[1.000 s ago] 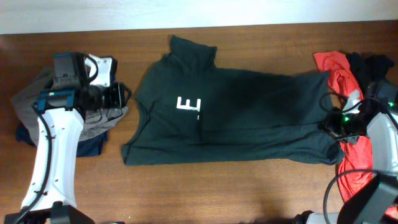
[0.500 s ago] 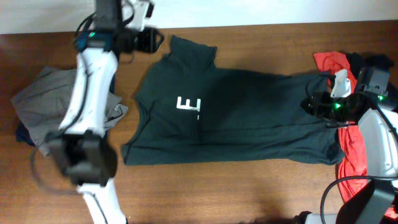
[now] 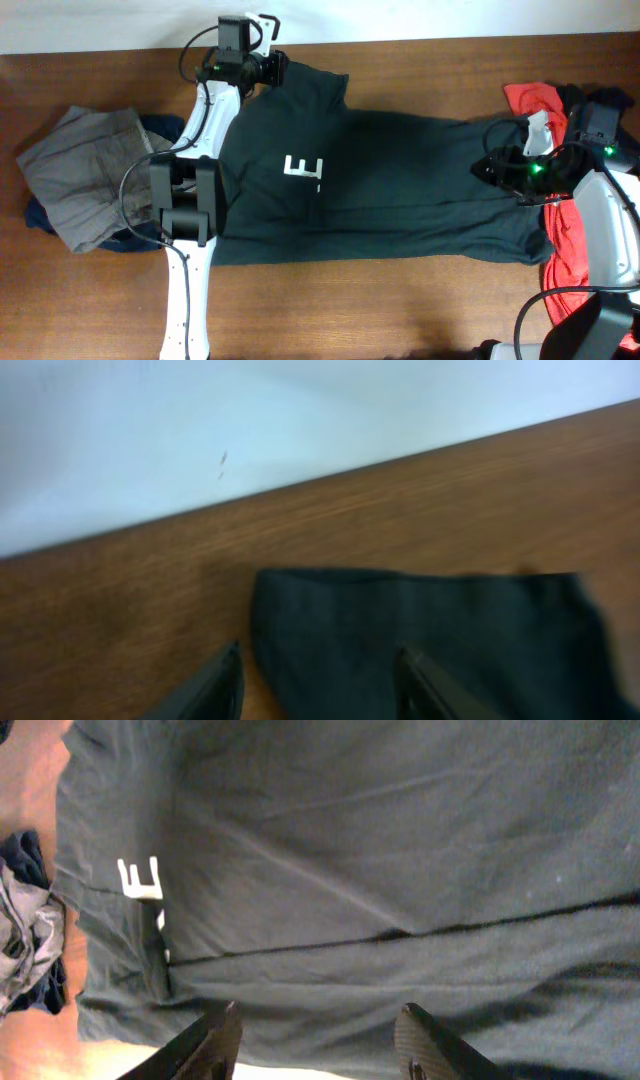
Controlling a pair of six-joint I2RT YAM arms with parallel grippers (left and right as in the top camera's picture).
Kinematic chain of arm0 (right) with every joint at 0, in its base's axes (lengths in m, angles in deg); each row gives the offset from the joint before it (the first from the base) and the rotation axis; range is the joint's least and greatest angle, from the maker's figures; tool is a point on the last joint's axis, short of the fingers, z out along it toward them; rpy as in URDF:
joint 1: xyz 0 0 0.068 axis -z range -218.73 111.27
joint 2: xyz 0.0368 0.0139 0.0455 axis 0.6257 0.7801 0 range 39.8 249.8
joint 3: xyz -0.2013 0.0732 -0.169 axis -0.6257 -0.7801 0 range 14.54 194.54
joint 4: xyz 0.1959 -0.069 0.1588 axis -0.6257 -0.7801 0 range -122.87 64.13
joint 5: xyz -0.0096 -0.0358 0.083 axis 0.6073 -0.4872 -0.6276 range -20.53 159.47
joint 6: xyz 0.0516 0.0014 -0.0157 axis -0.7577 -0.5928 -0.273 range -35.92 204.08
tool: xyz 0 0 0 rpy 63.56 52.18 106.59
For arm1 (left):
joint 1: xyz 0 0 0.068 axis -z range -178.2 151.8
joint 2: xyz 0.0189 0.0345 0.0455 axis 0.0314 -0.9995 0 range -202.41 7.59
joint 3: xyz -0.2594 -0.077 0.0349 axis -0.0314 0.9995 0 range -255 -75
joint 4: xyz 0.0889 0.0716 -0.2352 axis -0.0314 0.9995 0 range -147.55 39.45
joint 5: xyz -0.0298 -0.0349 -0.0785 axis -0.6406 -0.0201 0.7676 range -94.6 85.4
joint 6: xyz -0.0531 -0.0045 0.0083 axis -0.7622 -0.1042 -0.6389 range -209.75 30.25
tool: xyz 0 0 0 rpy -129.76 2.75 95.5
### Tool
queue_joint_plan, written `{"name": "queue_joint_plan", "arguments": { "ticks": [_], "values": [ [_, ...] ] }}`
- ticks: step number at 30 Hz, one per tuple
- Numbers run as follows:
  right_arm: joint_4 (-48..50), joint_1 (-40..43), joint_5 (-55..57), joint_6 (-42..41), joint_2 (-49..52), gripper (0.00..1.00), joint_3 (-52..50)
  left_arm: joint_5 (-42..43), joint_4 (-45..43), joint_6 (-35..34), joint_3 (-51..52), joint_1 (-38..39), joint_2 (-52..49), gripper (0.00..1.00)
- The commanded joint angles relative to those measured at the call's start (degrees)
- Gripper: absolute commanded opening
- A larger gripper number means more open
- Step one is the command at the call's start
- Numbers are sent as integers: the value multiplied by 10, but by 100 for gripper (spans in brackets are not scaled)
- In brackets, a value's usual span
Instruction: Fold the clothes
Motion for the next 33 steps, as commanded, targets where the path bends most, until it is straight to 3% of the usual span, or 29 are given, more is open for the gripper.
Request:
{"name": "queue_joint_plan", "arguments": {
  "ticks": [1, 11, 14, 19, 27, 33],
  "values": [
    [-8, -5, -11, 2, 3, 54, 10, -26, -23, -22, -12, 0, -28, 48],
    [-10, -5, -9, 2, 3, 54, 10, -25, -38, -24, -12, 3, -73, 43],
    [-9, -5, -9, 2, 3, 54, 10, -25, -40, -24, -12, 11, -77, 33],
    [-6, -5, 3, 2, 3, 54, 10, -8, -37, -24, -18, 15, -75, 0],
    [31, -2, 105, 2, 3, 54, 10, 4, 58, -19, -30, -3, 4, 0],
    [180, -2, 114, -22, 5, 54, 10, 3, 198, -18, -30, -30, 108, 0]
  ]
}}
